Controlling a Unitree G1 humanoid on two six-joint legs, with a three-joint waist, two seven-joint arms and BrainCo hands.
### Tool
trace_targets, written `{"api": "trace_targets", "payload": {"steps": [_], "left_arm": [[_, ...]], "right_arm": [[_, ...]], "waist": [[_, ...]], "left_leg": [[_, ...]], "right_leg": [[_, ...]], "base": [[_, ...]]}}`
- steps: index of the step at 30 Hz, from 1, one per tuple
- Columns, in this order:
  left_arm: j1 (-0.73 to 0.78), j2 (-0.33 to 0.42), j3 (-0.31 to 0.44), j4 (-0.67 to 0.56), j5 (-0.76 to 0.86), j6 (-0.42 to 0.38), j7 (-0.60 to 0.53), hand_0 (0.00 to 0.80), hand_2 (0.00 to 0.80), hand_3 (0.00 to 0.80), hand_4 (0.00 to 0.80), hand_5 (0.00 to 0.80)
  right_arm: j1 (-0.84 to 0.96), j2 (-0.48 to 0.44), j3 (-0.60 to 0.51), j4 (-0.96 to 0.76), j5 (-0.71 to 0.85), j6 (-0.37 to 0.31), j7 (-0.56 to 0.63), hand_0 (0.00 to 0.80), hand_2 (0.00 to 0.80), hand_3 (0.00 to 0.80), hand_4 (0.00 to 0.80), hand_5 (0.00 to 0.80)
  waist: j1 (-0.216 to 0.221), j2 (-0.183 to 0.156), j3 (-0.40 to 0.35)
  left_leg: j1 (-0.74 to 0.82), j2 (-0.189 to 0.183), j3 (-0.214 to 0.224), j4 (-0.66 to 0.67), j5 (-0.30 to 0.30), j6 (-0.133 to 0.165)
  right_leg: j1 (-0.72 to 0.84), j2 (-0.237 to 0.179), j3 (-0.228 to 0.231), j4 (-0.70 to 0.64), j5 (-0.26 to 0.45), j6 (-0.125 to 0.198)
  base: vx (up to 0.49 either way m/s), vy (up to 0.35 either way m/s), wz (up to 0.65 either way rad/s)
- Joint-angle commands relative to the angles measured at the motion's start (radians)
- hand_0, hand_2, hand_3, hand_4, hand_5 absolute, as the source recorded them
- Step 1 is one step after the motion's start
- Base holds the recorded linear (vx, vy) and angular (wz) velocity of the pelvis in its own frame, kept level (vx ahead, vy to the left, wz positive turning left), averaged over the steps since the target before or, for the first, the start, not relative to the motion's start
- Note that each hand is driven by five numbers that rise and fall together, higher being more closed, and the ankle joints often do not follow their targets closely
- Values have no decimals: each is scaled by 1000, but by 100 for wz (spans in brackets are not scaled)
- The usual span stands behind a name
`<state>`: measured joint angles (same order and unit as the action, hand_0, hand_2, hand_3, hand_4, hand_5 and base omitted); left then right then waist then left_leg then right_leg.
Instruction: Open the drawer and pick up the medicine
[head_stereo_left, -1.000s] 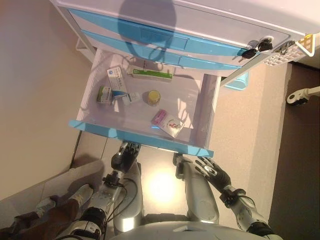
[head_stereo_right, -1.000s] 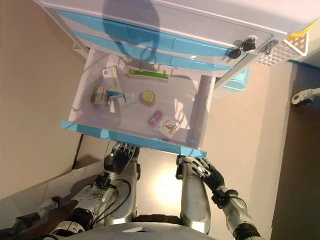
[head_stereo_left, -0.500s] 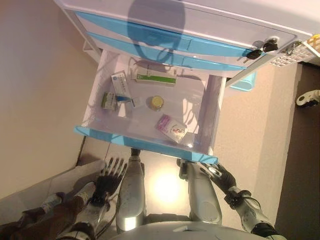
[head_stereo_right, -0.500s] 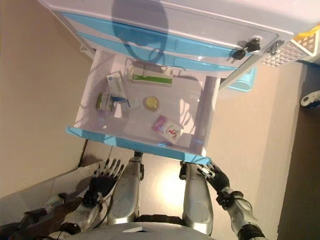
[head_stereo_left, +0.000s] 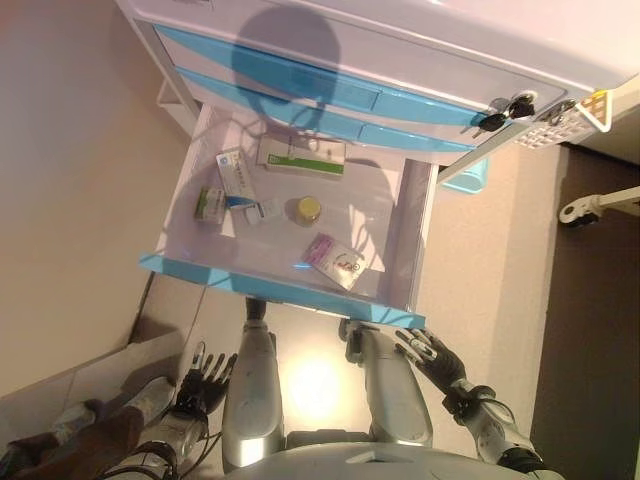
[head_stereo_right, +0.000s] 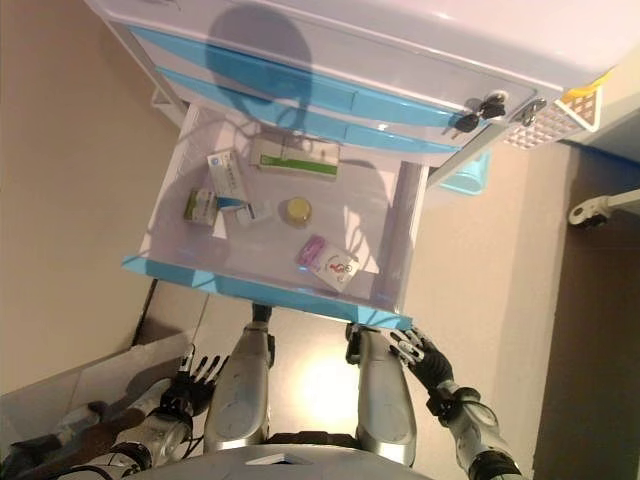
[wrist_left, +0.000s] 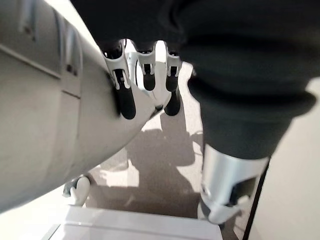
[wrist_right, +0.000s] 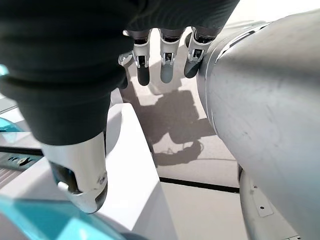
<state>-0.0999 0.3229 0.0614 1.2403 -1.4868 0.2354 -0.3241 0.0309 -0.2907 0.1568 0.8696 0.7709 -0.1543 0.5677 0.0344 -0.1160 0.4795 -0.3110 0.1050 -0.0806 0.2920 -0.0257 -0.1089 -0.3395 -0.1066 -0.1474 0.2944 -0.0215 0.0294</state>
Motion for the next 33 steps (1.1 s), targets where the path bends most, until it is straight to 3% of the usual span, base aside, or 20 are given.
{"api": "trace_targets", "payload": {"steps": [1,8,12,15,18,19,21,27,33], "left_arm": [[17,21,42,33,62,-21,34,0,0,0,0,0],[66,50,73,36,183,-66,16,0,0,0,0,0],[125,70,110,11,253,-79,-9,0,0,0,0,0],[190,65,121,-41,310,-100,-16,0,0,0,0,0],[265,46,140,-112,325,-133,-21,0,0,0,0,0],[284,40,146,-129,328,-139,-23,0,0,0,0,0],[342,19,161,-185,348,-178,-33,0,0,0,0,0],[416,9,139,-335,488,-330,-40,0,0,0,0,0],[451,35,87,-451,534,-396,-135,0,0,0,0,0]], "right_arm": [[52,-28,0,-2,-16,-7,-73,0,0,0,0,0],[40,-74,-84,128,-54,68,-256,0,0,0,0,0],[45,-108,-182,160,49,86,-347,0,0,0,0,0],[75,-140,-288,105,102,45,-419,0,0,0,0,0],[119,-173,-378,-52,98,-27,-455,0,0,0,0,0],[133,-180,-392,-112,95,-21,-471,0,0,0,0,0],[174,-208,-443,-305,39,-76,-487,0,0,0,0,0],[213,-266,-555,-630,-179,-192,-403,0,0,0,0,0],[244,-407,-587,-915,-355,-189,-273,0,0,0,0,0]], "waist": [[-14,-6,-18],[3,5,-35],[22,8,-51],[30,12,-71],[33,15,-90],[34,15,-95],[31,15,-113],[35,19,-144],[43,14,-157]], "left_leg": [[-27,-24,27,45,31,73],[4,-29,27,8,37,71],[46,-31,26,-30,38,69],[81,-35,27,-67,40,71],[115,-39,28,-104,39,72],[124,-41,30,-113,39,73],[145,-47,35,-137,36,74],[176,-54,48,-175,33,78],[185,-49,58,-189,34,80]], "right_leg": [[62,39,5,22,-12,6],[98,29,-1,-14,-4,13],[145,18,-11,-48,1,24],[181,10,-11,-87,12,34],[216,3,-13,-127,21,43],[225,1,-13,-136,23,45],[243,-4,-9,-159,26,51],[273,-15,-16,-194,30,64],[279,-25,-21,-202,40,78]], "base": [[0,0,0],[2,-12,0],[45,-51,1],[57,-27,3],[38,-3,3],[52,22,0],[44,34,1],[14,45,5],[-3,32,5]]}}
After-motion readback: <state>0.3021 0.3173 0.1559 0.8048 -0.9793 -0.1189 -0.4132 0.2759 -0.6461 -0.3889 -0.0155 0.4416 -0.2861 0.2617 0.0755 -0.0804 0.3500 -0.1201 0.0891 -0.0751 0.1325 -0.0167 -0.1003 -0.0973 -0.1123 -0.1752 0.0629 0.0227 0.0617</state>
